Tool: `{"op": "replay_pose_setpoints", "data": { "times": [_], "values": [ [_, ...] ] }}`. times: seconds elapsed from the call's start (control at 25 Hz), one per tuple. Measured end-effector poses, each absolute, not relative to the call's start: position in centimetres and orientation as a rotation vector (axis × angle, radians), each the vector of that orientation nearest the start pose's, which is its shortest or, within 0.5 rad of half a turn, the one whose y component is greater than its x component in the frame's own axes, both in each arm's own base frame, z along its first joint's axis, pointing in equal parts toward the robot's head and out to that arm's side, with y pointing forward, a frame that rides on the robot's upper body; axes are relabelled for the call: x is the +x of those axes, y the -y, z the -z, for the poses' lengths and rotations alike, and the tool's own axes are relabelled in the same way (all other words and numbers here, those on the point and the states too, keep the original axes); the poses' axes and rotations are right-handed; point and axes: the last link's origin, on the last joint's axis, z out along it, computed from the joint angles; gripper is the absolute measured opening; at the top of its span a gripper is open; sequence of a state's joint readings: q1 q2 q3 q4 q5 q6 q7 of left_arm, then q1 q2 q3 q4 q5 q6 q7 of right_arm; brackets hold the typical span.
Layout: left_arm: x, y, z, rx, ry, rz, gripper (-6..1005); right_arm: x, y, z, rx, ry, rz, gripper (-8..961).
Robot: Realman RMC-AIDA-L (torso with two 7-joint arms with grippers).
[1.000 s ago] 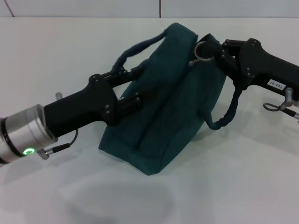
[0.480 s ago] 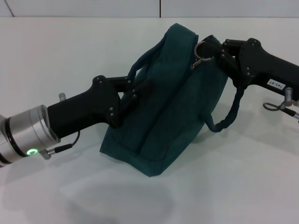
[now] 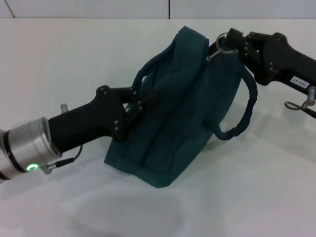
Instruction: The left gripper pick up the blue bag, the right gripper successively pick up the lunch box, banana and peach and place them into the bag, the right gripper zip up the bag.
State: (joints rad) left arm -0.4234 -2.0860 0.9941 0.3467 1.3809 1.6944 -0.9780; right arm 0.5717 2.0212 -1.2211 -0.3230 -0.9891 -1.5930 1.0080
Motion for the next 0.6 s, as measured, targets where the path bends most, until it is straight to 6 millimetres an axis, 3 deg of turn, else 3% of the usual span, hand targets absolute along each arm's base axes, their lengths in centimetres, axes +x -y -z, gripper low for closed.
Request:
{"op": "replay_pose_setpoints", "data": {
  "times": [0.6],
  "values": [
    [-25.9,-26.6,2.3,-2.471,0.449,1.301,62,22.2,-35.2,0.5,-2.323,-0.395,-1.252,14]
  ]
}}
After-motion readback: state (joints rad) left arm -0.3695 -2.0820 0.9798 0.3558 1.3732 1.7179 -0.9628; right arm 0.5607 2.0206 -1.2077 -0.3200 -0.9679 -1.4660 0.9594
